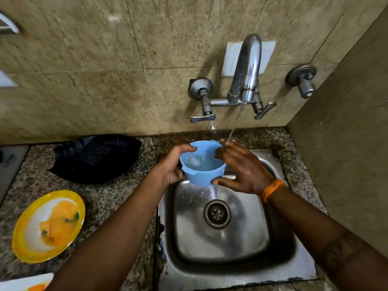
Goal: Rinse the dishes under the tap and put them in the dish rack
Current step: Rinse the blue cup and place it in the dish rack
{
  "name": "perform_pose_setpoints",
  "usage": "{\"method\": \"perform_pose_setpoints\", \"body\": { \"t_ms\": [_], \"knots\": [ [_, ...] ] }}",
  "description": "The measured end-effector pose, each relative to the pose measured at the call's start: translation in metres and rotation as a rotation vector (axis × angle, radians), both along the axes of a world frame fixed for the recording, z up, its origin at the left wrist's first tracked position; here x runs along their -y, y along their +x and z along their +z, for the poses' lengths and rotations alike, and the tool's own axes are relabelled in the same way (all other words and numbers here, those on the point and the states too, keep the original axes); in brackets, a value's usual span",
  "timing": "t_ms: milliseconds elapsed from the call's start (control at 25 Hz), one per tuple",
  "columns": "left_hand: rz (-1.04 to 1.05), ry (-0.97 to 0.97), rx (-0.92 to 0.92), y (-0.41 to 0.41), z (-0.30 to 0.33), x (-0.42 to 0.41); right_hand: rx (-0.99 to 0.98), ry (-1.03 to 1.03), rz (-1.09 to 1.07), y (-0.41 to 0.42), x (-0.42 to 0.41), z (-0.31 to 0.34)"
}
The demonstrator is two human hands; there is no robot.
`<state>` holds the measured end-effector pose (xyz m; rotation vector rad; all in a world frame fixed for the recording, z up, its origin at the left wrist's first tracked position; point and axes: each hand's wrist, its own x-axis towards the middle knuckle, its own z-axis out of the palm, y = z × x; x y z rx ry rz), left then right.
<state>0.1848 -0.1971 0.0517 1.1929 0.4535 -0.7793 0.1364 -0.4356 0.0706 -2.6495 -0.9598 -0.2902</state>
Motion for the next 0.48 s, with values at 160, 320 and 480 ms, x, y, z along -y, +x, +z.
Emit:
{"method": "perform_pose_setpoints", "body": {
  "t_ms": [160,320,480],
  "knots": [
    [-0.018,-0.152,-0.043,-0.009,-0.014,0.021,-0.370,0.056,-0.118,-0.005,-0.017,0.032],
    [0.071,-0.243,0.036,-0.016,-0.010,0.068,-0.309,-0.386,-0.249,-0.010,-0.034,0.041],
    [0.092,0.007,0.270,-0.009,0.000,0.079,-0.331,-0.262,-0.505,-0.010,-0.013,0.033]
  ]
}}
